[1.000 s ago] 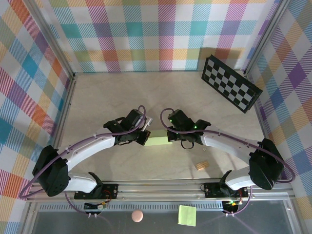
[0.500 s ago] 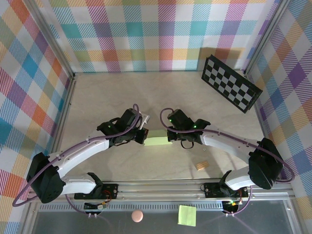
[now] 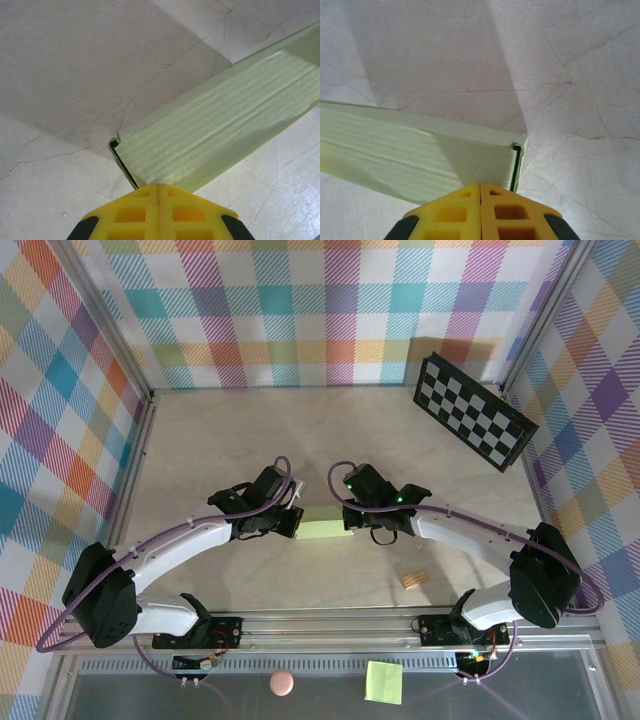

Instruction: Fold the paper box

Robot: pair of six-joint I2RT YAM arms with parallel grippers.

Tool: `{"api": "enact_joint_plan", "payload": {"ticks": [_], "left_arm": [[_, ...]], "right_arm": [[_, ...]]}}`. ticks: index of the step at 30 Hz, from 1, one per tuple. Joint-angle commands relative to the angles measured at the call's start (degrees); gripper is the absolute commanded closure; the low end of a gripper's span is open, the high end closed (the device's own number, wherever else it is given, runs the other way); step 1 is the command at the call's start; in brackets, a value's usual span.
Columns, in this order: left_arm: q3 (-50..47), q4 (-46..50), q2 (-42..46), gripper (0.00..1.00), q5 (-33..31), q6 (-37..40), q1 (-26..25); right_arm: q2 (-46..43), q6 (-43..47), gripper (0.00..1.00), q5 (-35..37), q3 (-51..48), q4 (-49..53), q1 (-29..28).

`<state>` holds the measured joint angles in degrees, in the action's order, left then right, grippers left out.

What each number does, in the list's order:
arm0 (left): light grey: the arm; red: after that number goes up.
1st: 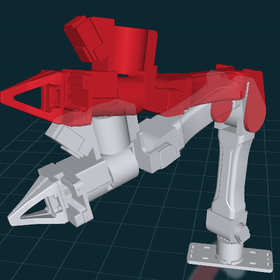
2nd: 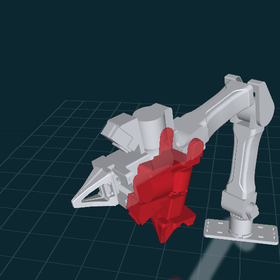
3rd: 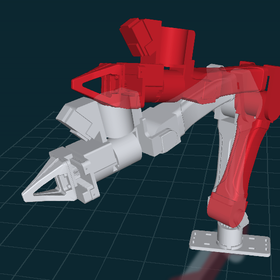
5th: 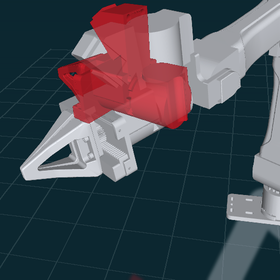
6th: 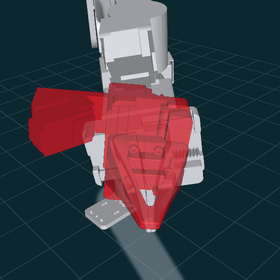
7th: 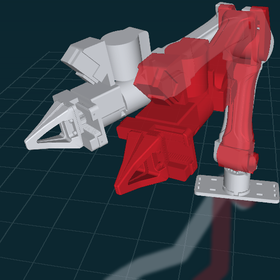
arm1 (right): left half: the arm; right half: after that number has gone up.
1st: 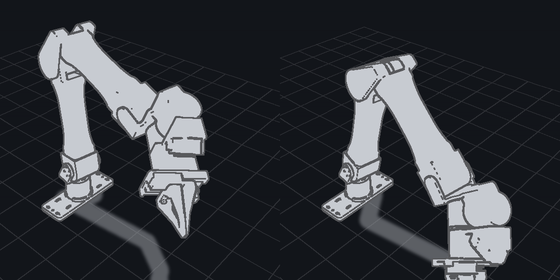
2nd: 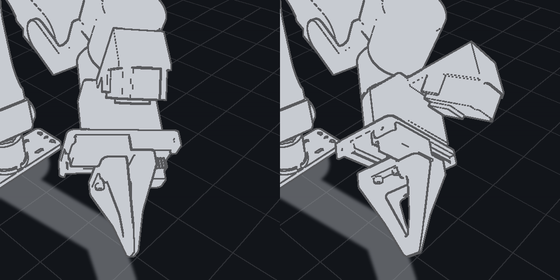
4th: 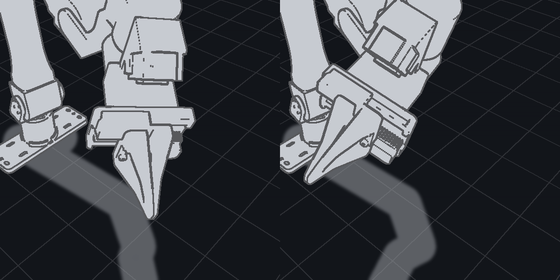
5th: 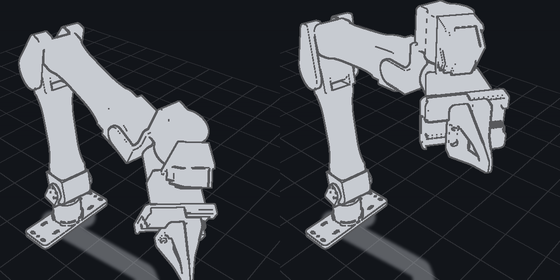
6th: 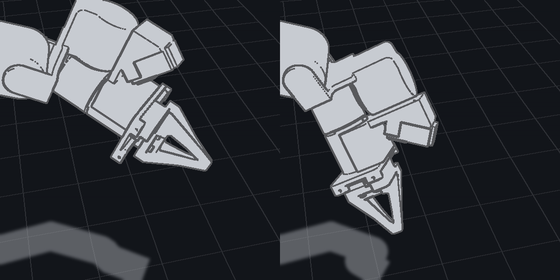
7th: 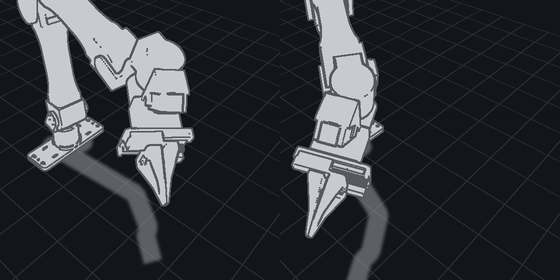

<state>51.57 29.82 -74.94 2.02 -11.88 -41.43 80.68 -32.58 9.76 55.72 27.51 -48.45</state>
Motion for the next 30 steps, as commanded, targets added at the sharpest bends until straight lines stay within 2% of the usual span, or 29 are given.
{"api": "enact_joint_plan", "payload": {"ticks": [1, 4, 10, 13, 16, 17, 23, 30], "left_arm": [[-1.34, 4.57, -1.94, 1.00, 0.92, -0.34, 0.63], [0.95, 4.72, -0.22, 0.99, 0.88, -0.07, 0.57], [3.88, 3.21, 3.34, 0.89, -0.15, -1.79, 1.22], [3.13, 0.94, 5.07, 0.75, -0.16, -4.29, 2.15], [1.10, -1.63, 6.34, 0.53, 1.26, -7.41, 3.63], [0.37, -2.63, 6.65, 0.50, 2.02, -8.67, 4.16], [-4.87, -10.18, 6.66, 0.44, 9.43, -15.01, 6.93], [-6.57, -13.30, 3.05, 0.38, 11.33, -19.36, 7.06]], "right_arm": [[1.58, -0.42, 0.92, -1.19, -0.52, 6.07, -0.12], [1.15, 0.30, 0.89, -1.59, 1.46, 6.62, -0.01], [-1.06, 1.91, 0.82, -1.89, 5.74, 9.02, 1.23], [-2.31, 2.04, 0.77, -3.06, 6.41, 9.50, 2.10], [-2.94, 1.45, 0.69, -5.53, 5.79, 9.54, 3.44], [-2.99, 1.09, 0.66, -6.50, 5.40, 9.50, 3.98], [-2.58, -0.83, 0.50, -14.41, 2.34, 6.10, 6.83], [0.19, -1.37, 0.43, -19.50, 1.89, 2.95, 8.66]]}}
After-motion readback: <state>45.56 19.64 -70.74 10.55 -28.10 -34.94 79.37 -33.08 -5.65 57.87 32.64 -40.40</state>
